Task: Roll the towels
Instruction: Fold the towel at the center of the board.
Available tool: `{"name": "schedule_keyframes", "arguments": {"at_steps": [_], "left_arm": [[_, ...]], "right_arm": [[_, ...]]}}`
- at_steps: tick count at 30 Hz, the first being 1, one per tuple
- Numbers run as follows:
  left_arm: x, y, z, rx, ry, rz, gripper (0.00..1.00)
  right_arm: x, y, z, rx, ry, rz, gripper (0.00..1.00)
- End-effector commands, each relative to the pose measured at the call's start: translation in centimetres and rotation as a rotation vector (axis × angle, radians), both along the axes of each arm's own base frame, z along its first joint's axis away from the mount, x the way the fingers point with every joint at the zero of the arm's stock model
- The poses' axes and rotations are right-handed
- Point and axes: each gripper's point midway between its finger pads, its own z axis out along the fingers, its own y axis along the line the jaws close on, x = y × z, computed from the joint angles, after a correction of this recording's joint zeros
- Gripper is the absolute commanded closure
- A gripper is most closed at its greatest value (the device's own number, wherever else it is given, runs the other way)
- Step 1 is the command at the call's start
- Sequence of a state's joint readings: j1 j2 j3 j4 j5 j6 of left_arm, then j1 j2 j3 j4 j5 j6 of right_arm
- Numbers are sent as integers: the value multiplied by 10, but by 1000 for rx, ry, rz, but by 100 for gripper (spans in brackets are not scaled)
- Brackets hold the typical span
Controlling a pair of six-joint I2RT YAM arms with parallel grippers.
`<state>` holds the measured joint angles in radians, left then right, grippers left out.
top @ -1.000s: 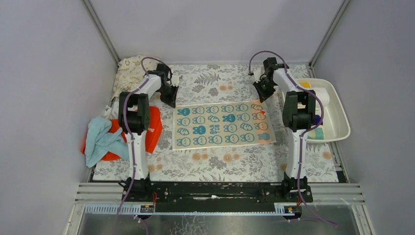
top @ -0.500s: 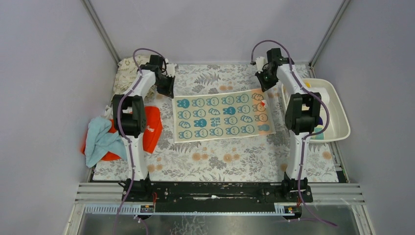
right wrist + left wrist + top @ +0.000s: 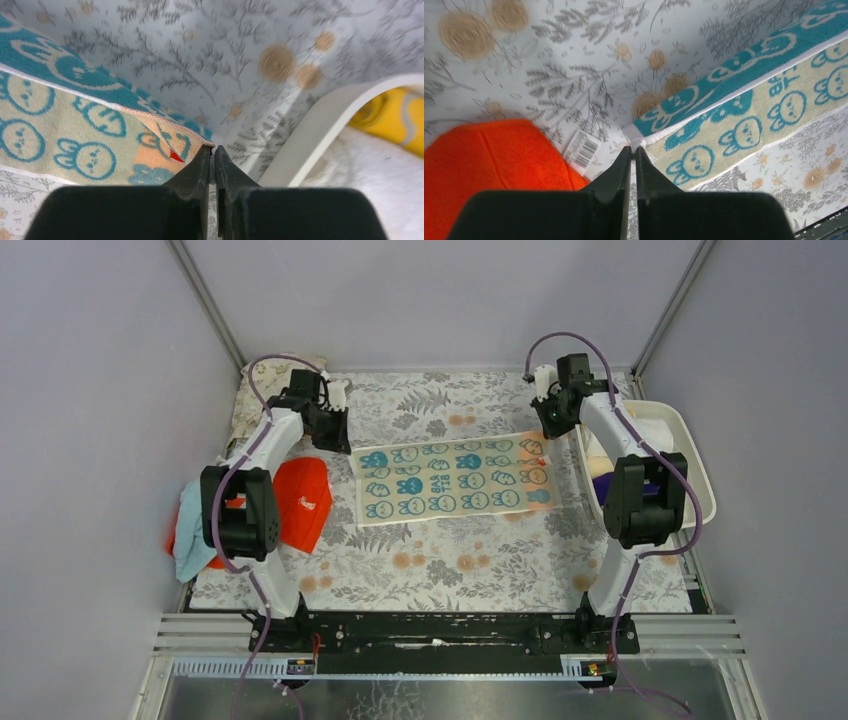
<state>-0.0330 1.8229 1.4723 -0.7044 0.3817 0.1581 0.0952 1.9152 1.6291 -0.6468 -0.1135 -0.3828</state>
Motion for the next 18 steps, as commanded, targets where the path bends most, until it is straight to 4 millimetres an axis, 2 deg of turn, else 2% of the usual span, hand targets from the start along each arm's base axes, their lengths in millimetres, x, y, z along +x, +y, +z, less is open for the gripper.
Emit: {"name": "schedule_keyframes", "arguments": {"at_steps": [1,3,7,13,18], "left_arm": [[-11,-5,-3,-26,-18,49,100],[-21,-5,-8,-33,-2,81,100],[-43,-5,-13,-61,1,137,100],[-73,-6,-31,-69,66,180,100],[-87,0,-38,-45,87,221,100]], "right_arm": [[-17,-8,-9,-5,-2,-74,95],[-29,-11,-16,-20,4,-90,96],[-48,-9,-12,-9,-46,-109,96],[-62,-14,-13,-35,-55,-160,95],[-70,-15,-18,-29,-43,-197,95]]}}
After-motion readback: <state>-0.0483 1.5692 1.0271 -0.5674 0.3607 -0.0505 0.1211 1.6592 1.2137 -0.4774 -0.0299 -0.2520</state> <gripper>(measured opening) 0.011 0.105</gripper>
